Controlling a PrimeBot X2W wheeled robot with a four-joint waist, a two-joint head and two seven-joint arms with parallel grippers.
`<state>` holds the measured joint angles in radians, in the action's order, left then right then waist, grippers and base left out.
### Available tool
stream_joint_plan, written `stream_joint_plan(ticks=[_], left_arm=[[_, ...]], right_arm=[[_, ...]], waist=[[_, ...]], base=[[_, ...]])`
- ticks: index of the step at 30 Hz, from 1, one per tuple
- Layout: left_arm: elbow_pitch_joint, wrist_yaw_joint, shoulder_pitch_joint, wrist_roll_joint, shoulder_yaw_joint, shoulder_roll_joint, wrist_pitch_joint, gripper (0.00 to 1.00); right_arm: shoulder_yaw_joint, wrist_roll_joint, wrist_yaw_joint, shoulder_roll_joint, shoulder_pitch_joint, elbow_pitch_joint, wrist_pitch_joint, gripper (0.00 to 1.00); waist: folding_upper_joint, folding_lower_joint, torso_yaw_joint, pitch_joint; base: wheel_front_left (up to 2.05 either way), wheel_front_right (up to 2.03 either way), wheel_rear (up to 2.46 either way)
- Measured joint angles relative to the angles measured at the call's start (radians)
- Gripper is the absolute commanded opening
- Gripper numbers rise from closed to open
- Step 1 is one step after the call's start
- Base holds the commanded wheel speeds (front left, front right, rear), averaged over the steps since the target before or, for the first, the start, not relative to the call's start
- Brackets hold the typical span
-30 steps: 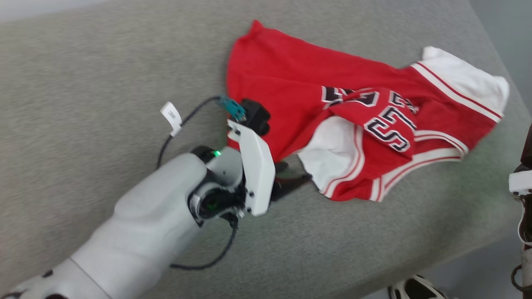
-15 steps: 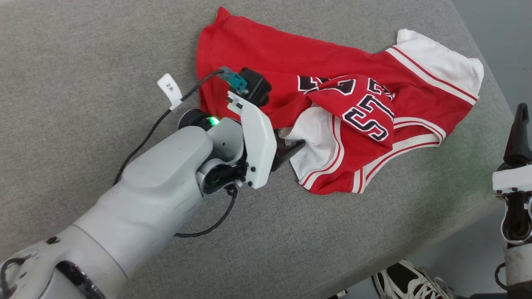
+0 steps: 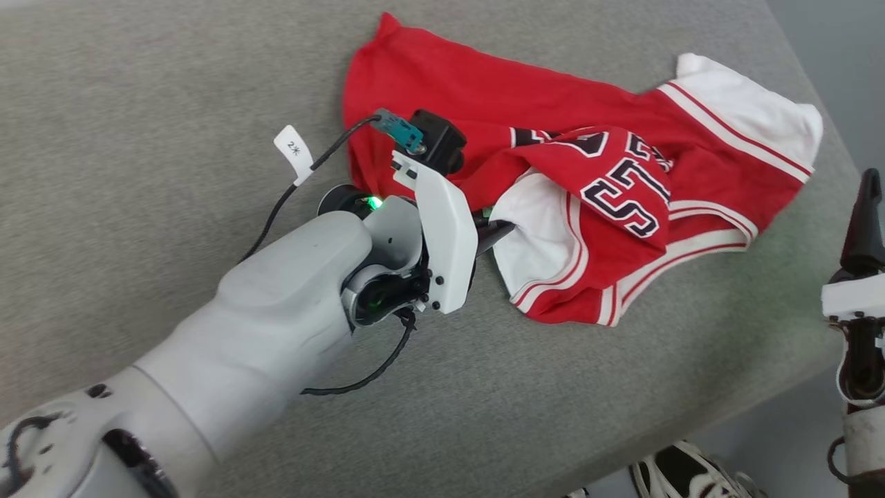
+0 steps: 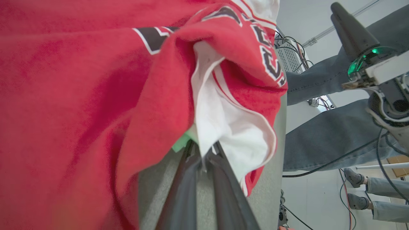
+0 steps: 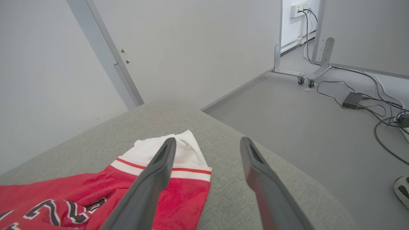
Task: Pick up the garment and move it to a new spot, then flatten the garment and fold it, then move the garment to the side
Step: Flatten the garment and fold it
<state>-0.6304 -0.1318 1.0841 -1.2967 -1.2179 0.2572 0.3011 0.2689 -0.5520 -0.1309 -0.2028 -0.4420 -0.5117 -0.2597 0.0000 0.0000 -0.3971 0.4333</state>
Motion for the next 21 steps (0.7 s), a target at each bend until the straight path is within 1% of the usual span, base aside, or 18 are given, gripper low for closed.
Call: stream_joint_plan(ticks=[2,5,8,11,13,16,19,21], left_arm=[[0.038,0.000,0.000,-0.016,-0.005,0.021,-0.012,0.00],[0.110,0.000,-0.006,-0.042,0.006,0.082,-0.060,0.00],[0.172,0.000,-0.033,-0.073,0.032,0.169,-0.110,0.00],[0.198,0.001,-0.076,-0.085,0.052,0.277,-0.138,0.00],[0.208,0.022,-0.106,-0.087,0.058,0.350,-0.143,0.00],[0.228,0.081,-0.156,-0.127,0.073,0.442,-0.133,0.00],[0.262,0.144,-0.203,-0.186,0.103,0.509,-0.127,0.00],[0.272,0.187,-0.224,-0.205,0.119,0.547,-0.127,0.00]], right_arm=[[0.002,0.002,0.000,-0.007,0.006,0.007,0.000,1.00],[0.011,0.010,0.000,-0.023,0.022,0.022,0.000,1.00],[0.021,0.025,0.000,-0.035,0.039,0.041,0.011,1.00],[0.019,0.044,0.000,-0.044,0.054,0.065,0.032,1.00],[0.007,0.055,0.000,-0.046,0.063,0.086,0.052,1.00],[-0.010,0.077,0.000,-0.044,0.067,0.119,0.080,1.00],[-0.025,0.097,0.000,-0.040,0.076,0.152,0.109,1.00],[-0.037,0.106,0.000,-0.039,0.080,0.170,0.126,1.00]], waist=[[0.0000,0.0000,0.016,-0.007],[0.0000,0.0000,0.046,-0.021],[0.0000,0.0000,0.084,-0.038],[0.0000,0.0000,0.127,-0.057],[0.0000,0.0000,0.157,-0.070],[0.0000,0.0000,0.202,-0.088],[0.0000,0.0000,0.245,-0.104],[0.0000,0.0000,0.271,-0.112]], base=[[0.00,0.00,0.00],[0.00,0.00,0.00],[0.00,0.00,0.00],[0.00,0.00,0.00],[0.00,0.00,0.00],[0.00,0.00,0.00],[0.00,0.00,0.00],[0.00,0.00,0.00]])
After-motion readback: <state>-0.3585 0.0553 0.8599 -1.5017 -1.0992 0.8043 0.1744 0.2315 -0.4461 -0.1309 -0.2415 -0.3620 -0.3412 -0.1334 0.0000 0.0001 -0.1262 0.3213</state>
